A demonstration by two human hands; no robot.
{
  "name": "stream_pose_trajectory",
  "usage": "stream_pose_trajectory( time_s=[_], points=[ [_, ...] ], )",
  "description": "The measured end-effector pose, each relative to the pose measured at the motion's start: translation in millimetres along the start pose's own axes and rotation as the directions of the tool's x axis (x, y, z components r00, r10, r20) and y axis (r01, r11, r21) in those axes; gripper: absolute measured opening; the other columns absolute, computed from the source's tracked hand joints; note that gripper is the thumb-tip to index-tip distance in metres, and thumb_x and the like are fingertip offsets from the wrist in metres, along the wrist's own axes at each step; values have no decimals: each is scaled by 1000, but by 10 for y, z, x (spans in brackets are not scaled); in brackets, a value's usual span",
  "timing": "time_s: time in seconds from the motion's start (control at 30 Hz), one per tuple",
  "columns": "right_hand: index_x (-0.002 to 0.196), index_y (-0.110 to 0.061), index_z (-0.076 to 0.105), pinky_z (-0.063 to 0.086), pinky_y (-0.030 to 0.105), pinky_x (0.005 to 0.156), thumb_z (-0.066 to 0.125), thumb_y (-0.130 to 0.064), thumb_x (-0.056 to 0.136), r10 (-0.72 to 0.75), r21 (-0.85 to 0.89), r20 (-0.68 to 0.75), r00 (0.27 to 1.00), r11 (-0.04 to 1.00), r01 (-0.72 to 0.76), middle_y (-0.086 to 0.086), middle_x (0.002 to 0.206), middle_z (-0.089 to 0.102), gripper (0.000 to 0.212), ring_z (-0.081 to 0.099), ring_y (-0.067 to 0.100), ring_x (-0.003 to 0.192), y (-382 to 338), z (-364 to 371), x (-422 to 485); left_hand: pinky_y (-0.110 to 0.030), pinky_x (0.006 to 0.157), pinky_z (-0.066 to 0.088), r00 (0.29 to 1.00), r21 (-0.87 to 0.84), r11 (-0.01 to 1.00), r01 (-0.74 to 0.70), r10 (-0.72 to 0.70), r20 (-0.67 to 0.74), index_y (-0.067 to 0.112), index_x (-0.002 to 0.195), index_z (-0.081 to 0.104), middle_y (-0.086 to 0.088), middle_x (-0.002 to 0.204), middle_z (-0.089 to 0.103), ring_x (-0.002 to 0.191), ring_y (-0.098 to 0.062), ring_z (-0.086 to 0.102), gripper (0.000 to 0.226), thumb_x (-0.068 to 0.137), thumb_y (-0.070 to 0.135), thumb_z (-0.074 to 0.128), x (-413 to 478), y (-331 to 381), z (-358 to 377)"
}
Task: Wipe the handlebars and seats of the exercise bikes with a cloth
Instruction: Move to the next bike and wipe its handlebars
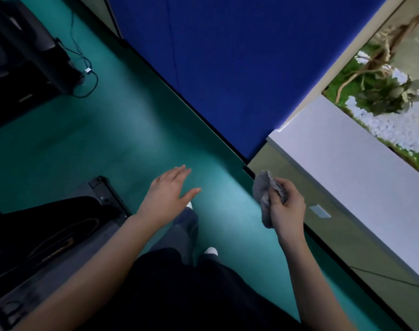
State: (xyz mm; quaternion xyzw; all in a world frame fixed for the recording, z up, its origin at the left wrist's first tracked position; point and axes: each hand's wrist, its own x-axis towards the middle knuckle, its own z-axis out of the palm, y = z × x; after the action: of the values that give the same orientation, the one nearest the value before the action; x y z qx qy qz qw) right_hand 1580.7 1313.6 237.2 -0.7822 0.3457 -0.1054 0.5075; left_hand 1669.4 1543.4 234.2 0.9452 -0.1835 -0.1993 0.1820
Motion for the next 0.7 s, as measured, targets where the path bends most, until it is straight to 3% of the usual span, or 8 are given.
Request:
stream_pose_trajectory(
  time_s=[0.07, 0.23, 0.43, 0.53, 0.63, 0.7],
  points=[
    [97, -26, 63, 45, 19, 66, 51, -5, 89, -52, -16, 53, 997, 998, 53, -16, 80, 64, 25, 58, -8, 70, -182, 228, 214, -34, 114, 16, 999, -19, 999, 33, -33, -15, 19, 145, 32, 1, 155, 26, 142, -16, 23, 62, 93, 51, 44, 219, -138, -106],
    [100, -18, 65, 38, 2, 59, 51, 0, 87, -135, -21, 160, 978, 990, 140, -14, 78, 65, 27, 56, -12, 66, -749, 850, 787, -33, 115, 11, 994, -24, 996, 88, -90, -63, 20, 147, 28, -1, 156, 22, 143, -17, 19, 64, 93, 52, 42, 876, -511, -491],
    [104, -17, 63, 40, 3, 67, 53, -2, 88, -245, -25, 305, 920, 964, 264, -9, 90, 66, 24, 58, -9, 79, -1427, 1589, 1411, -36, 118, 4, 972, -44, 984, 173, -178, -150, 18, 147, 28, 0, 156, 22, 145, -13, 13, 66, 93, 54, 40, 1468, -1019, -1044],
    [105, -18, 63, 39, 0, 66, 54, -2, 89, -268, -26, 373, 888, 954, 299, -15, 89, 64, 25, 58, -14, 80, -1658, 1904, 1628, -36, 116, 10, 949, -60, 965, 254, -261, -179, 18, 146, 29, -2, 156, 24, 144, -16, 18, 67, 92, 56, 40, 1592, -1231, -1224],
    [106, -19, 64, 41, 4, 71, 55, -3, 88, -262, -40, 445, 857, 950, 311, -12, 93, 65, 25, 60, -1, 86, -1870, 2220, 1866, -35, 114, 15, 912, -120, 933, 339, -357, -199, 19, 146, 30, -2, 155, 25, 142, -19, 22, 66, 92, 55, 41, 1687, -1406, -1343],
    [104, -21, 63, 43, 15, 79, 55, -4, 88, -268, -44, 491, 829, 943, 330, -13, 94, 65, 25, 60, 8, 92, -2010, 2442, 2038, -35, 115, 14, 887, -151, 906, 395, -419, -194, 18, 146, 29, -2, 156, 23, 143, -18, 20, 67, 92, 55, 41, 1762, -1511, -1397]
  ],
)
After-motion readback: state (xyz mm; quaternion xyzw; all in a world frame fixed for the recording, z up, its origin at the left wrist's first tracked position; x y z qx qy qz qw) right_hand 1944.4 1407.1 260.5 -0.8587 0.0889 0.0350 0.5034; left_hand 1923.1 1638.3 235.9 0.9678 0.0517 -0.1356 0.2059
